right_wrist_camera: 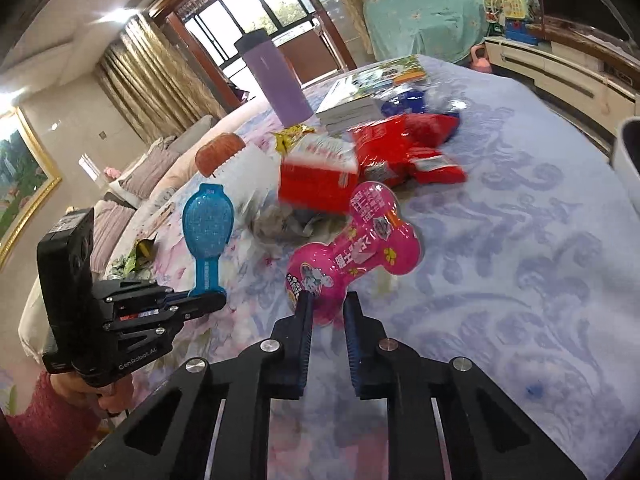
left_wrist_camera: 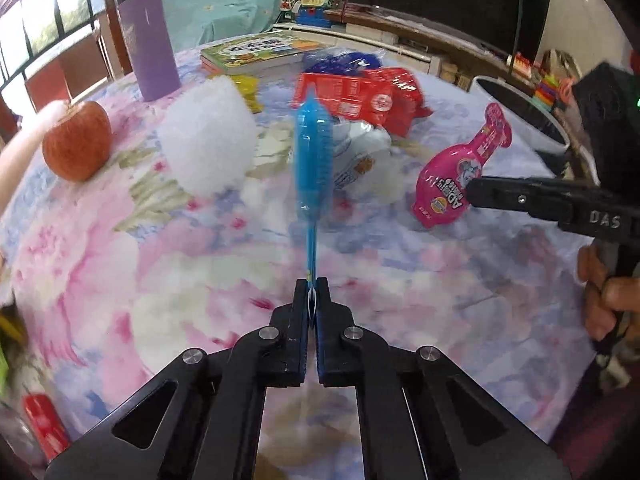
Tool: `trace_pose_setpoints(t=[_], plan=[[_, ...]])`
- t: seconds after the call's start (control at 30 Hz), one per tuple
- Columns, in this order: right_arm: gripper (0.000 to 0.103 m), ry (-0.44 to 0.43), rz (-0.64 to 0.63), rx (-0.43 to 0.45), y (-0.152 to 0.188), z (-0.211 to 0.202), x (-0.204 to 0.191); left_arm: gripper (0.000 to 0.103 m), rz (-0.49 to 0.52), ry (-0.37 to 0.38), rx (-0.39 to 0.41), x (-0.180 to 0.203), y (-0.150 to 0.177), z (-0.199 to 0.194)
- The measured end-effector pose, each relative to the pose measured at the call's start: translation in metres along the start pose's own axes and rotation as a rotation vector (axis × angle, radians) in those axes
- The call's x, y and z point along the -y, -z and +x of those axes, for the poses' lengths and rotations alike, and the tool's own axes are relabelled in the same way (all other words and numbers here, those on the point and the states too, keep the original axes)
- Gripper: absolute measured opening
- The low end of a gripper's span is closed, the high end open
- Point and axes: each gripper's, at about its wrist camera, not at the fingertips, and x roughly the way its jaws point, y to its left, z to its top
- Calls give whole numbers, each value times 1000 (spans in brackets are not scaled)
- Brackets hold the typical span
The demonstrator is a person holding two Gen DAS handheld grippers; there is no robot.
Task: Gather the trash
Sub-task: 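Grasp the pink candy toy with the right tool while the left tool grasps the blue candy toy, then carry the pink and blue candy toys over the bin with both tools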
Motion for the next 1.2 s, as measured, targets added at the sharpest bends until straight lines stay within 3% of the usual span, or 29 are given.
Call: trace_pose_setpoints(t=[0.43, 0.77, 1.2], plan=[[15, 23, 91, 94, 11, -52, 41, 2, -80, 138, 25, 60, -6, 2], [15, 56, 112, 143, 14, -79, 61, 2, -102, 187, 54, 98, -27, 9], [14, 68, 160, 189, 23, -106, 87, 2, -55, 216, 55, 138, -48, 18]])
